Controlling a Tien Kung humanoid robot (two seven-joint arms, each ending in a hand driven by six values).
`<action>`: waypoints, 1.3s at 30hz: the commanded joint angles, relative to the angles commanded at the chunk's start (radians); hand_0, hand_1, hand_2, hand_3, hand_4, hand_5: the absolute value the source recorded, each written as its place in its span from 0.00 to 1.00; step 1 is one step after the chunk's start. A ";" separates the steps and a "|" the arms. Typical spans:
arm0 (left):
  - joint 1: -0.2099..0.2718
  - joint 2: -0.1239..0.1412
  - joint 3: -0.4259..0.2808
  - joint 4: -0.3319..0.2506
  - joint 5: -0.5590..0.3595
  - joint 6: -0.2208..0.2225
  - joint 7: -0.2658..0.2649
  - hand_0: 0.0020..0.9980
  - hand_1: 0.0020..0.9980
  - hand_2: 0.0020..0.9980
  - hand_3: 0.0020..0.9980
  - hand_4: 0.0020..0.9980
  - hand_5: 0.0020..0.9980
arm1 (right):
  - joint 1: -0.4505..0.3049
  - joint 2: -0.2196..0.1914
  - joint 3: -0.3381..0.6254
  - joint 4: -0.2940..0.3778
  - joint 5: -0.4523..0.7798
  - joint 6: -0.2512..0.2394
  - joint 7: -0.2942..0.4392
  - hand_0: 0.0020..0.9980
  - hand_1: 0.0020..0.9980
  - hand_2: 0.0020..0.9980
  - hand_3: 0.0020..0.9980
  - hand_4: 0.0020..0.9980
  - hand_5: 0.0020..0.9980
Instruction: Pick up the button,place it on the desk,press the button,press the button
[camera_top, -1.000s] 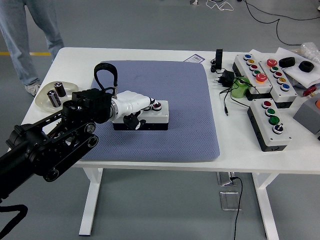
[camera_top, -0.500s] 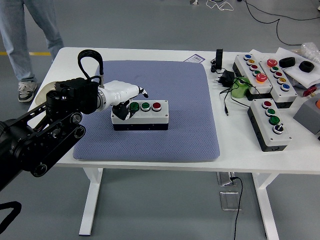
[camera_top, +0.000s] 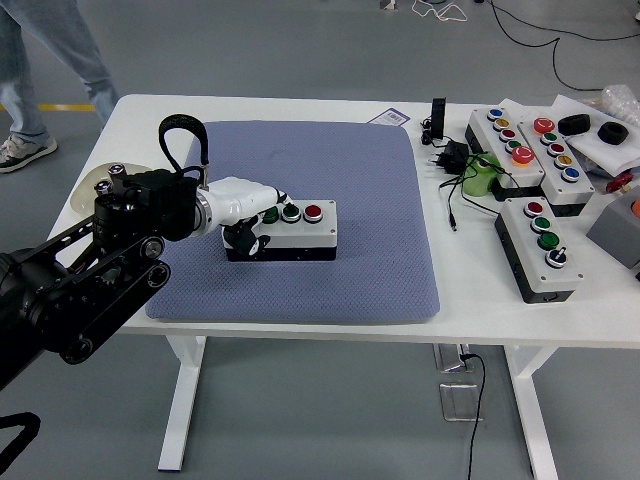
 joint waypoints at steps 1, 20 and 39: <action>0.000 -0.001 0.002 0.004 0.000 -0.007 0.002 0.05 0.05 0.09 0.85 0.54 0.00 | 0.000 0.000 0.000 0.000 -0.001 0.000 0.000 0.67 0.59 0.63 0.65 0.30 0.30; 0.013 -0.005 -0.075 -0.041 -0.028 0.011 -0.001 0.05 0.06 0.09 0.85 0.55 0.00 | -0.005 0.000 -0.007 0.000 0.005 -0.001 -0.001 0.67 0.59 0.63 0.65 0.30 0.30; 0.014 -0.013 -0.165 -0.014 -0.521 0.478 -0.103 0.74 0.82 0.88 0.98 0.95 0.86 | 0.001 -0.001 -0.003 0.000 0.000 0.001 0.002 0.66 0.59 0.63 0.65 0.30 0.30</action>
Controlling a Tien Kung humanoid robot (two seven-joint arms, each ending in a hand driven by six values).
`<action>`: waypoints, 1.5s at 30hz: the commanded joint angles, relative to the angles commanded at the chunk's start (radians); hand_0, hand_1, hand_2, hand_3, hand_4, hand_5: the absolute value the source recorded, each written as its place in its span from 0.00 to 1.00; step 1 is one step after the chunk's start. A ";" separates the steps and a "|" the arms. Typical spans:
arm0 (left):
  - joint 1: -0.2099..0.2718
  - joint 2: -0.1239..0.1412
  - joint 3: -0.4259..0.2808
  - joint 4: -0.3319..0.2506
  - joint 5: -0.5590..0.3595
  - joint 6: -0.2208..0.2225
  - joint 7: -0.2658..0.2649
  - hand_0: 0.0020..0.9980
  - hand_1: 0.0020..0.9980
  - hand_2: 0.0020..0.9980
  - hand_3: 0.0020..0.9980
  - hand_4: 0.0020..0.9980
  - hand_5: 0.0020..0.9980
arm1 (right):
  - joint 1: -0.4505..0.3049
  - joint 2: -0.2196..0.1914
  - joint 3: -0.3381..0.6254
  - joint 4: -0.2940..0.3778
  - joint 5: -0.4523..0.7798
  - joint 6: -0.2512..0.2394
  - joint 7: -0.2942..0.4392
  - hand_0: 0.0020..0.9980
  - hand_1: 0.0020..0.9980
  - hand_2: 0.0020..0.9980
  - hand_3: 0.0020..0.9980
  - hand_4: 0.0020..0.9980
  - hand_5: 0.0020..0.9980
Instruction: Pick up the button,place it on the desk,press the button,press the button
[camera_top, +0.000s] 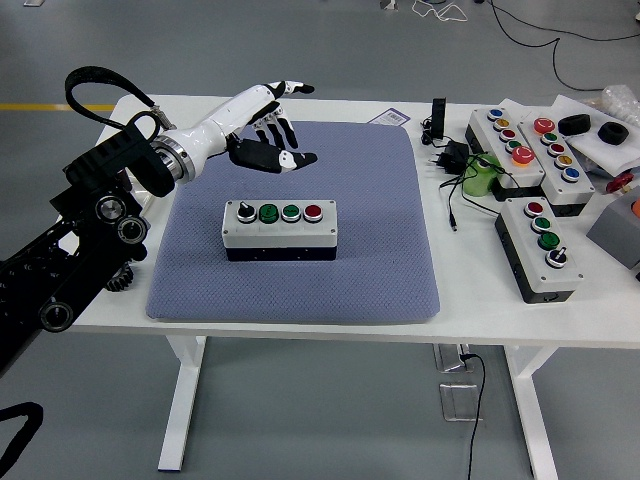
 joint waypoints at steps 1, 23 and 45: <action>0.001 0.000 0.001 0.011 -0.039 0.035 -0.008 0.74 0.82 0.88 0.98 0.95 0.86 | 0.001 0.000 -0.001 0.000 0.001 0.000 0.001 0.66 0.59 0.63 0.65 0.30 0.30; 0.045 0.011 -0.046 0.222 -0.672 0.228 -0.103 0.85 0.87 0.91 0.92 0.80 1.00 | 0.008 -0.001 0.001 0.000 -0.006 0.001 -0.002 0.67 0.59 0.63 0.65 0.30 0.30; 0.188 0.042 -0.259 0.254 -0.663 0.154 -0.113 0.84 0.86 0.91 0.92 0.79 1.00 | -0.003 -0.002 0.001 0.000 -0.011 -0.003 -0.003 0.66 0.59 0.63 0.65 0.30 0.30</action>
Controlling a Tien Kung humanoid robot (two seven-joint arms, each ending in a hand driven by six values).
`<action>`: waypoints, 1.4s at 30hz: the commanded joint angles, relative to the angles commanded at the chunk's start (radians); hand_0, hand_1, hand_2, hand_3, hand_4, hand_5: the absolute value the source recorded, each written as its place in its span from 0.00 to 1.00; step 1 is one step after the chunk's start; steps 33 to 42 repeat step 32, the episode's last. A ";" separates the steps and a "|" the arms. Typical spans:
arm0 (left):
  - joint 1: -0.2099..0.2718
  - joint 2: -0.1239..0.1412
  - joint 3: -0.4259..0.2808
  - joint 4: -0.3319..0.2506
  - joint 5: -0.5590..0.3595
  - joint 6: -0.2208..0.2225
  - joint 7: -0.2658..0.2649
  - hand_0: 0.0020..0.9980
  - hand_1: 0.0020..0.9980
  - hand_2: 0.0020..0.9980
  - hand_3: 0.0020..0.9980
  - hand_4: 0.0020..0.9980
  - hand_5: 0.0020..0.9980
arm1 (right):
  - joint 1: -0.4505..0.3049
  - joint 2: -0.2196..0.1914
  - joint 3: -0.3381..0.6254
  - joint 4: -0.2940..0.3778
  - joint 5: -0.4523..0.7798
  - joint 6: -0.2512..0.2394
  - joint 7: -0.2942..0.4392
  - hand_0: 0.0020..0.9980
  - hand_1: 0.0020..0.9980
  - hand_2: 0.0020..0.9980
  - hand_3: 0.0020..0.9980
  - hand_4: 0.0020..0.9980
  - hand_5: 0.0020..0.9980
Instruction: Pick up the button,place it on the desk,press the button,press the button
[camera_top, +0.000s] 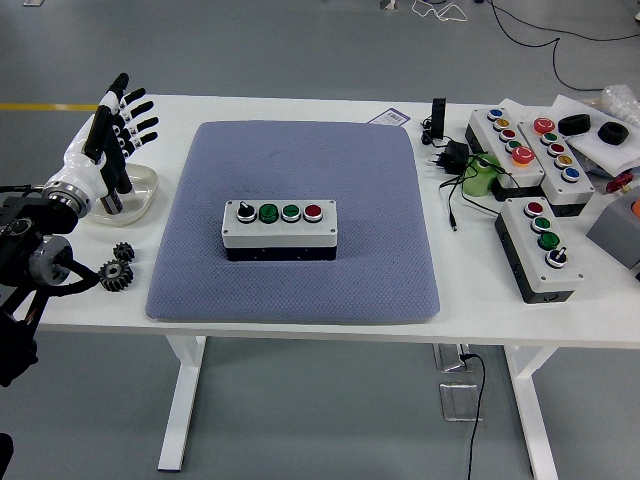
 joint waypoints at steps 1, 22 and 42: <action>0.003 0.000 -0.003 -0.001 0.000 -0.002 0.000 0.84 0.86 0.91 0.92 0.79 1.00 | 0.000 0.000 0.000 0.000 0.000 0.000 0.000 0.66 0.59 0.63 0.65 0.30 0.30; 0.025 -0.009 -0.021 -0.017 -0.003 -0.006 -0.007 0.84 0.86 0.90 0.90 0.79 1.00 | -0.003 0.001 -0.006 0.000 0.006 0.000 0.001 0.66 0.59 0.63 0.65 0.30 0.30; 0.024 -0.004 -0.029 -0.015 -0.004 -0.007 -0.007 0.83 0.86 0.90 0.90 0.78 1.00 | 0.002 0.002 -0.007 0.000 0.011 0.000 0.002 0.66 0.59 0.63 0.65 0.30 0.30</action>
